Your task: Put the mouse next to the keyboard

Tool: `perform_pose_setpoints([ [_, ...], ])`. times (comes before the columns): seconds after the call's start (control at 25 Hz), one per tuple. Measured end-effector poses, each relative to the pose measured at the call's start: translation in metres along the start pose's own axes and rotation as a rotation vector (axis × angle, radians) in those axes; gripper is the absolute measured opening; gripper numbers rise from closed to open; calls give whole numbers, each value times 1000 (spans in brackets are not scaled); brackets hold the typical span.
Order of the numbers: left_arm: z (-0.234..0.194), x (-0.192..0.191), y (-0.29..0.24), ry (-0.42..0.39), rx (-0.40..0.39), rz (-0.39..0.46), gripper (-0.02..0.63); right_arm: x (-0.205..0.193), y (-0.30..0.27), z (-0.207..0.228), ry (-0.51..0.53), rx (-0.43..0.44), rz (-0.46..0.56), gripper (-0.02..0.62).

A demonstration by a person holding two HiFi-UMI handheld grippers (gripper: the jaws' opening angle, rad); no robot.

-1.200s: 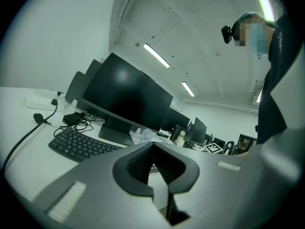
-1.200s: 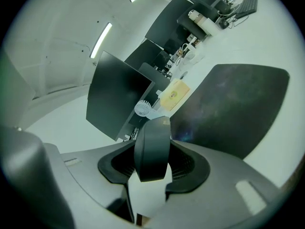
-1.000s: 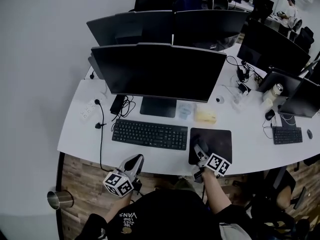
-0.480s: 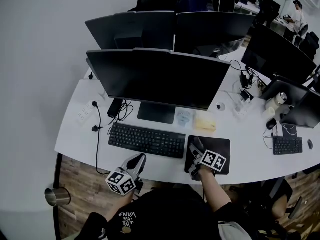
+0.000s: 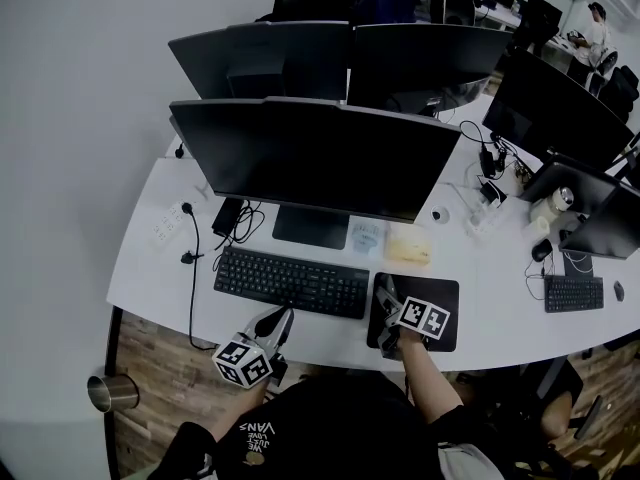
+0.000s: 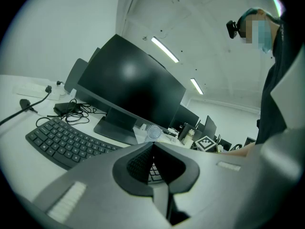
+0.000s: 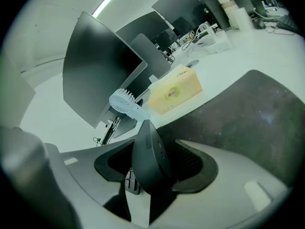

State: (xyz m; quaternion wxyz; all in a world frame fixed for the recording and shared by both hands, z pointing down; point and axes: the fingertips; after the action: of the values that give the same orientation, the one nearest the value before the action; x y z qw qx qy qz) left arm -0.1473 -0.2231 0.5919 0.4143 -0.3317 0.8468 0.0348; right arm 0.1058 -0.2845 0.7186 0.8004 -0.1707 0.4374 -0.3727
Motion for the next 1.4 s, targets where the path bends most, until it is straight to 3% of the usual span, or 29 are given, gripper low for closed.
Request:
perform_pose_setpoints([
  [0.56,3,-7,1,0,3,-16,2,0,15,23,57,-89,4,272],
  [0.92,4,-13,6,8,10,-20,2,-9,26,25,237,-171,-56,285],
  [1.4,8,-20,25,4,-3,-23,2,-9,47,13,312,-222,23,285],
])
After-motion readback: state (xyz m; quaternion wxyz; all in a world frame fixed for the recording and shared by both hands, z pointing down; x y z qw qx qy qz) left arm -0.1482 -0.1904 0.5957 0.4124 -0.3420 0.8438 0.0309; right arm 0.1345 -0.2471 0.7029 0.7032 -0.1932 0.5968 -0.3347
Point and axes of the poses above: the fingertips, and each gripper's own axes: y backward along the fingers, z to its right, x out of its top, and after that the axes turned 12 degrees about y, right-handed
